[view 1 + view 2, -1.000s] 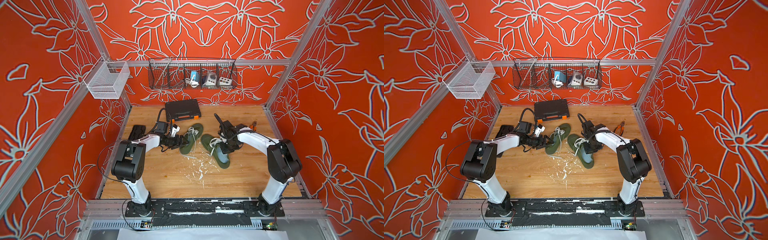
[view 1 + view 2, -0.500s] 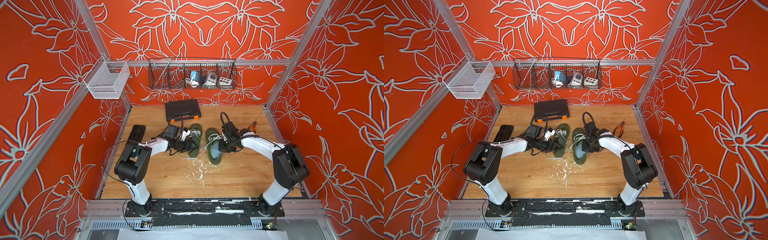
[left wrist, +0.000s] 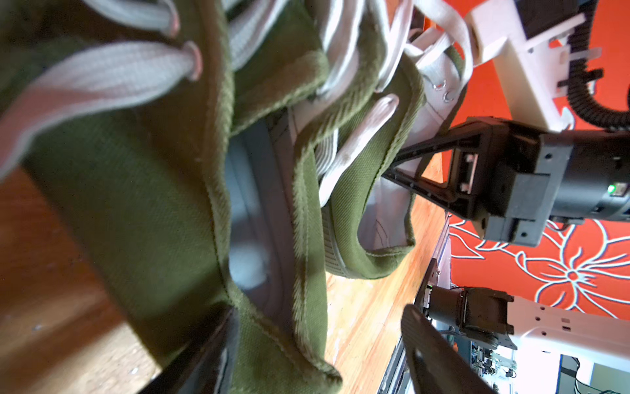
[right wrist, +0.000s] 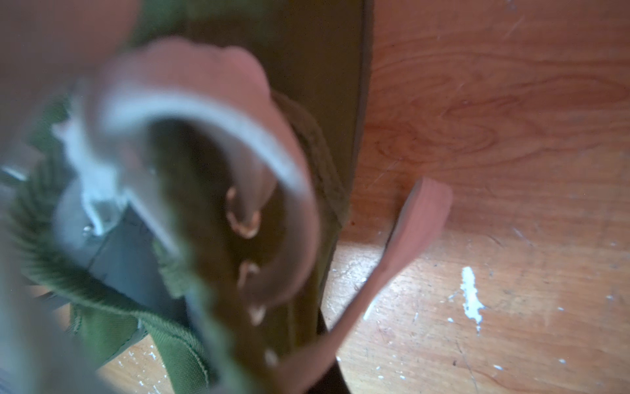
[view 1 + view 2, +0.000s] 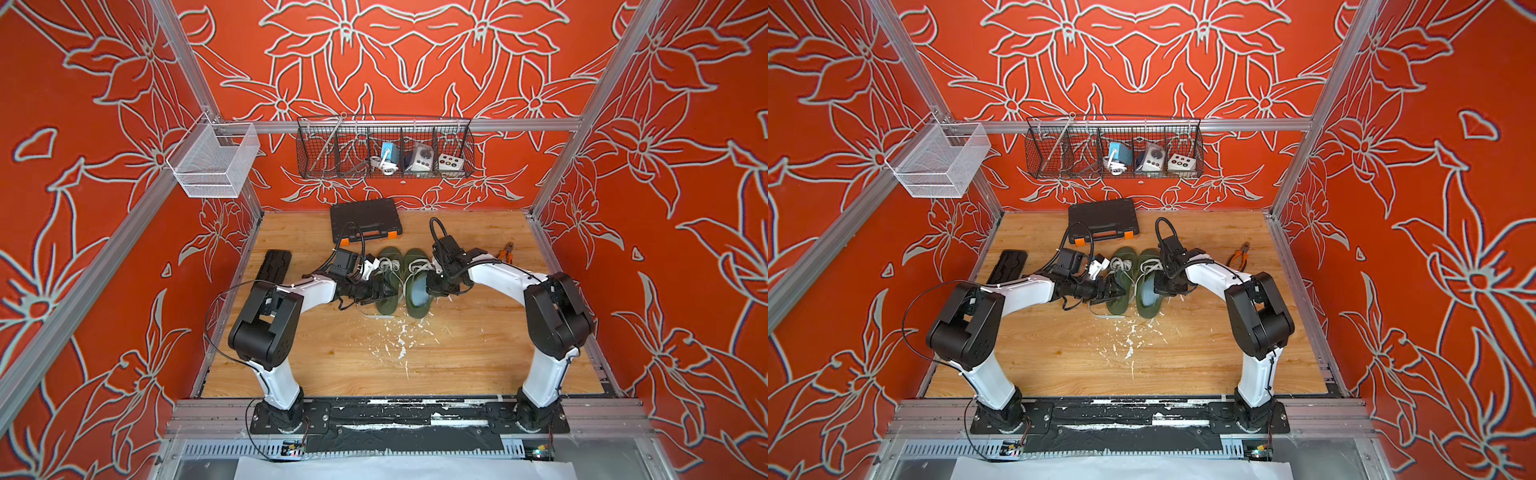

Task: Insert the insole into the shoe
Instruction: Adjust the shoe at the center of the board, then reset both arms

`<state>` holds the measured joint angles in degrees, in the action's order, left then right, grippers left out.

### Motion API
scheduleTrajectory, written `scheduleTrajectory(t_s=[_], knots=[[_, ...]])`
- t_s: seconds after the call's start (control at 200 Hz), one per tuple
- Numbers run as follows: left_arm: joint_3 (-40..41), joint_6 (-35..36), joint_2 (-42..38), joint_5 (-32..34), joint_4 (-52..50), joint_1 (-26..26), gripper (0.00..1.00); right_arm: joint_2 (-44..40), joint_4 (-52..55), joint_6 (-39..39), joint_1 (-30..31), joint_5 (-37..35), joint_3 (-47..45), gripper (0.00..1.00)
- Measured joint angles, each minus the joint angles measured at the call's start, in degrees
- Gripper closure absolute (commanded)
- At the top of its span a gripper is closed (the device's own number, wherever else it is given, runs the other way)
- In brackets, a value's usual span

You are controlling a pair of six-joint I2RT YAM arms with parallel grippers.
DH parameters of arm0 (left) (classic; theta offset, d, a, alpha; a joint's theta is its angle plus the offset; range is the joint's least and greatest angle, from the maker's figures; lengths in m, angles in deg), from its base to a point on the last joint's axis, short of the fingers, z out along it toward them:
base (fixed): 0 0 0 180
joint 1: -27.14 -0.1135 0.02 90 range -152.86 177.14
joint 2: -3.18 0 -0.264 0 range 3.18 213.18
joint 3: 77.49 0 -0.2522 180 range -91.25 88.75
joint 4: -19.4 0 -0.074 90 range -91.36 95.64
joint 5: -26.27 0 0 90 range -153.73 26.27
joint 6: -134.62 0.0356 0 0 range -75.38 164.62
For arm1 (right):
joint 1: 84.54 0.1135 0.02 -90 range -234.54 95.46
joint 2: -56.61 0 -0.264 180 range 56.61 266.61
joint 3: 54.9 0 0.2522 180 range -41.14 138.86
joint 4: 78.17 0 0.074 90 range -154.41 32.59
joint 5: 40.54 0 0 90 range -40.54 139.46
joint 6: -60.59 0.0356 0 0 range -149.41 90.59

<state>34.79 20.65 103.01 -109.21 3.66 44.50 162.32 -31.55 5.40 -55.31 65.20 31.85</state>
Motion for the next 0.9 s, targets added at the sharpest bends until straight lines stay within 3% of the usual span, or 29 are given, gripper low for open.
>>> scheduleTrajectory(t_s=[0.165,0.255,0.425,0.62,0.651,0.671,0.706,0.901], knots=[[-0.04,-1.46,0.22,-0.9,1.46,0.94,0.24,0.0,-1.27,0.0,0.17,1.03,-0.52,1.0],[0.31,-3.85,0.22,-2.51,4.04,1.27,0.24,-0.02,-1.38,0.0,0.2,1.36,-0.52,0.94],[-0.48,-5.4,0.22,-3.48,4.7,1.51,0.24,-0.85,-1.22,-1.14,0.35,1.97,-0.52,0.57],[-2.4,-2.34,-1.77,-1.55,-0.39,0.61,0.23,-7.85,1.25,-3.98,0.55,0.85,-1.68,0.3],[-1.92,-2.23,-2.86,-1.53,-0.31,0.02,0.2,-9.97,1.51,-4.37,0.5,0.5,-2.51,0.26],[-1.4,-2.21,-3.65,-1.38,0.02,-0.39,0.12,-11.19,1.62,-5.14,0.48,0.33,-3.06,0.22],[-0.22,-2.6,-5.6,-1.16,0.83,-1.46,0.02,-13.92,1.68,-5.62,0.39,-0.35,-4.33,0.02],[5.44,-2.51,-20.06,2.82,5.01,-8.39,0.02,-31.17,-2.38,-7.26,-1.05,-6.08,-14.67,0.01]])
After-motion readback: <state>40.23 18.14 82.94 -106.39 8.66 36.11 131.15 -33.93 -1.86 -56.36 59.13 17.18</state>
